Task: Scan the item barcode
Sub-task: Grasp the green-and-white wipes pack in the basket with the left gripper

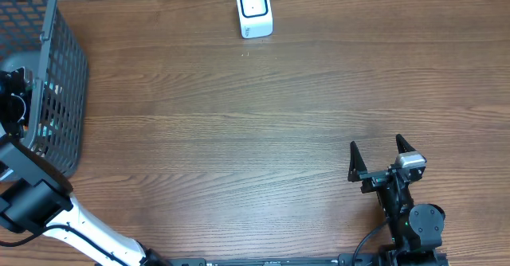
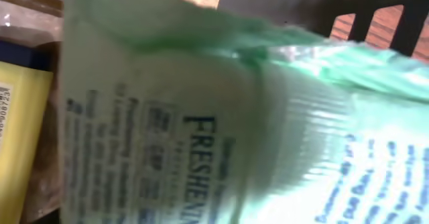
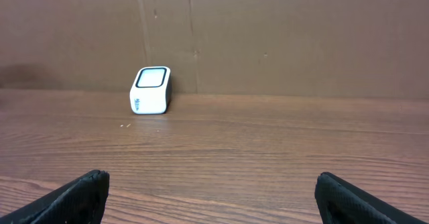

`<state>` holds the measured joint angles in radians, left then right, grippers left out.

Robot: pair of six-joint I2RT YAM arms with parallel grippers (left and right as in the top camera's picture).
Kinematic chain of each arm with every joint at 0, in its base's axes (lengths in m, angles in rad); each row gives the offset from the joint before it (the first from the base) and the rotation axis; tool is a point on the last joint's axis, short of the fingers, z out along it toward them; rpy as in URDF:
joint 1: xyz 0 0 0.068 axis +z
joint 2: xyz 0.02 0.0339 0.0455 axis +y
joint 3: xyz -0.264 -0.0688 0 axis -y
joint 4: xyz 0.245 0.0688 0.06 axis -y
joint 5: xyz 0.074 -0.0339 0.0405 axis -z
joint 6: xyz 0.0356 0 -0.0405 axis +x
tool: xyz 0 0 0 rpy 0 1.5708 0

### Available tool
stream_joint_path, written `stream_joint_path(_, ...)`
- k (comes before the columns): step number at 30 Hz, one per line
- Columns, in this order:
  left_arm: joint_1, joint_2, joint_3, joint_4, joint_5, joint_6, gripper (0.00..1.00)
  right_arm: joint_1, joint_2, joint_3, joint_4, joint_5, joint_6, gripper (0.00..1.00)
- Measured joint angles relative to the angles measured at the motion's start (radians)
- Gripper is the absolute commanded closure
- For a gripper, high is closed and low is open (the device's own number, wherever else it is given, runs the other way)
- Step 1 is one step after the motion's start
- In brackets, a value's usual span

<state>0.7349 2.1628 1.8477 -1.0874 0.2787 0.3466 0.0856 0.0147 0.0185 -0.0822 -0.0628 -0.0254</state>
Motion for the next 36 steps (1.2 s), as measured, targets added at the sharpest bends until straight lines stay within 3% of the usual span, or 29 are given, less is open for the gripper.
stream_joint_path(10,0.000,0.000,0.000,0.000,0.003,-0.004,0.37,0.000,0.000,0.000,0.000,0.000,0.000,0.00)
stream_joint_path(28,0.000,0.000,0.001,0.000,0.002,-0.004,0.38,0.000,0.000,0.000,0.000,0.000,0.000,0.00)
stream_joint_path(35,0.000,0.000,0.002,0.000,0.002,-0.004,0.48,0.000,0.000,0.000,0.000,0.000,0.000,0.00)
stream_joint_path(36,0.000,0.000,0.002,0.000,0.002,-0.004,0.53,0.000,0.000,0.000,0.000,0.000,0.000,0.00)
